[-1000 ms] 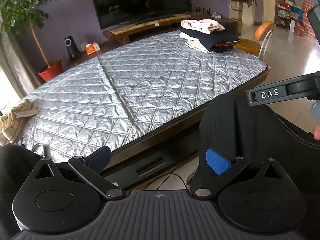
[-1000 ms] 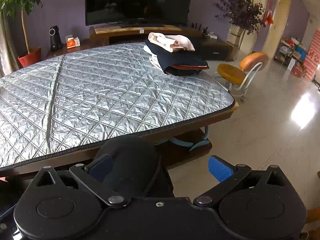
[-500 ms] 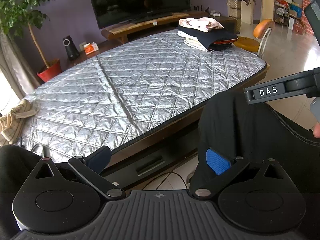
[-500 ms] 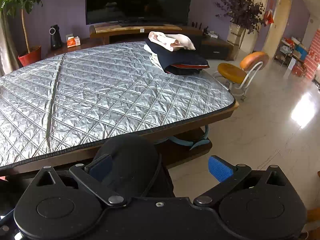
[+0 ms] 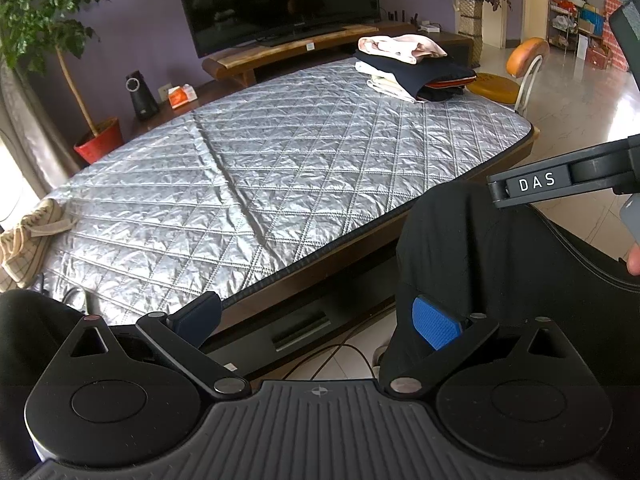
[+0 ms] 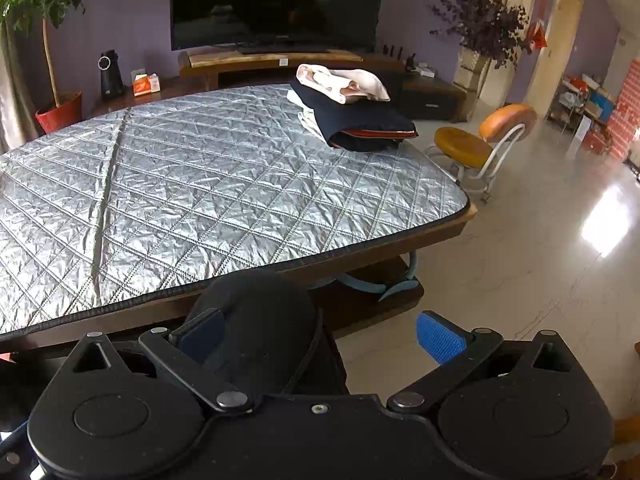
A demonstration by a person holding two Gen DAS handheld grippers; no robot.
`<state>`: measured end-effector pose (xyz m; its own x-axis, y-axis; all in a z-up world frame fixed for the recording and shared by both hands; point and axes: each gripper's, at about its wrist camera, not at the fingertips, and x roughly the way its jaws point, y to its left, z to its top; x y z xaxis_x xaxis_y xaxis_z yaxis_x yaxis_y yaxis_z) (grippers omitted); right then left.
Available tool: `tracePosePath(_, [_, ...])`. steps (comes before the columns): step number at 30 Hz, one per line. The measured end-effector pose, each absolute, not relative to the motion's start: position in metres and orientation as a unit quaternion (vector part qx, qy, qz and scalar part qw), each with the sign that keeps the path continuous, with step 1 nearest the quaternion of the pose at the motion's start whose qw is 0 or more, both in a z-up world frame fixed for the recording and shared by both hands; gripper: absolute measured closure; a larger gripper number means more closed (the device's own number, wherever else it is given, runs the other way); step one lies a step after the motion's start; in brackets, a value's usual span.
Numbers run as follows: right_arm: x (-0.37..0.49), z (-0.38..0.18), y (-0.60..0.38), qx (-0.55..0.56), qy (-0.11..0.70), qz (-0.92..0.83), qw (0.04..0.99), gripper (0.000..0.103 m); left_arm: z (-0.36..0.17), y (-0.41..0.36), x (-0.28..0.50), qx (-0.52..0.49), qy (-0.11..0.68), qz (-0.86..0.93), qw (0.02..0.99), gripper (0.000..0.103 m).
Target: Fold clothes
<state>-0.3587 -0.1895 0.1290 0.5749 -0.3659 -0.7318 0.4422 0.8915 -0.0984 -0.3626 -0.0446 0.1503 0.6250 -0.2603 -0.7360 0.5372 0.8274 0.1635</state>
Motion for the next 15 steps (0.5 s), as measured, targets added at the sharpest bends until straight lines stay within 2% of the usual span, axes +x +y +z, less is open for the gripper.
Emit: tracePosePath(15, [-0.3588,0.1286,-0.1895,0.047,0.402,-0.227,0.886,0.001,0.1495,-0.0463,-0.3607,0.190,0.371,-0.227,0.880,0.001])
